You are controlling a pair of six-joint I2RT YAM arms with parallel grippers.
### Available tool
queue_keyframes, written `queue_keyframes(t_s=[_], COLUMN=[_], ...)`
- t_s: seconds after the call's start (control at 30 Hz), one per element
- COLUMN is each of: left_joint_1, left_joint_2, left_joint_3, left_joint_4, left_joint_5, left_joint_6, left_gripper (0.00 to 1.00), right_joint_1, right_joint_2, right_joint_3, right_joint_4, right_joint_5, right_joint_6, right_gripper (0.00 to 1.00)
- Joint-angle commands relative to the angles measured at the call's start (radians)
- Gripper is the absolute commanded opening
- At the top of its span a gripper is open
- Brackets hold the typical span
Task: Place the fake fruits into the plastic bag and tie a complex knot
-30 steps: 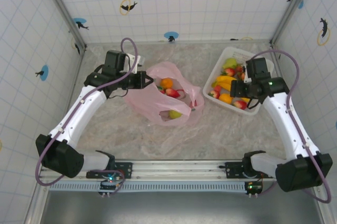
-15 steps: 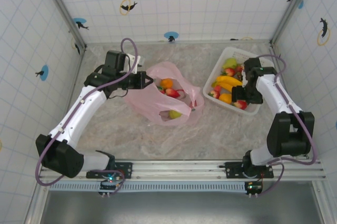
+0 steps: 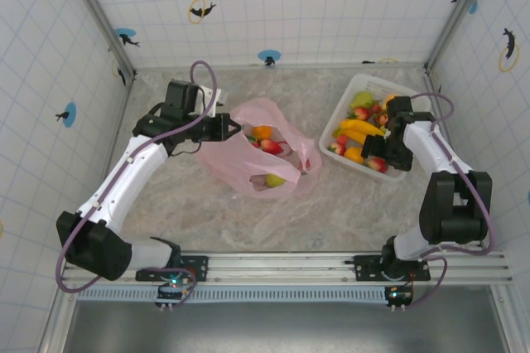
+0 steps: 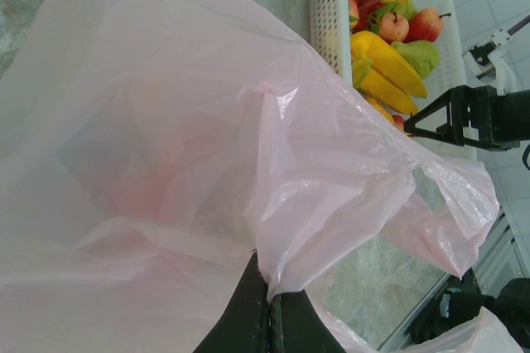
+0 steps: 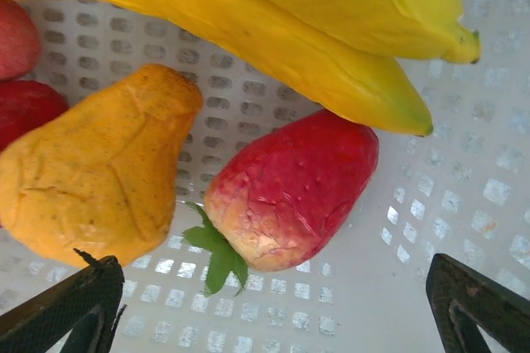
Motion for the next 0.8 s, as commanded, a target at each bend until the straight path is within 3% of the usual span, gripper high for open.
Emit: queue_keyframes(t_s=[0.0, 0.17, 0.5, 0.77], left_joint_1=[0.009, 0.008, 0.008, 0.008], left_joint_2=[-0.022, -0.021, -0.019, -0.013], left_joint_3=[-0.002, -0.010, -0.010, -0.010], left_joint_4=[0.005, 0.008, 0.007, 0.007], left_joint_5=[-0.011, -0.006, -0.004, -0.001], left_joint_6=[-0.005, -0.002, -0.001, -0.002], left_gripper=[0.00, 0.00, 0.00, 0.00], right_joint_1=[0.003, 0.014, 0.016, 0.020], right_joint_2=[0.050, 0.084, 0.169, 0.200], right_joint_3=[0.041, 0.039, 0.000, -0.035], right_joint_4=[-0.068, -0.070, -0.013, 0.067], right_joint_5=[0.035, 0.083, 0.061, 0.062], right_joint_6=[0.068, 0.083, 0.077, 0.073], right_gripper=[0.92, 0.89, 0.85, 0.76])
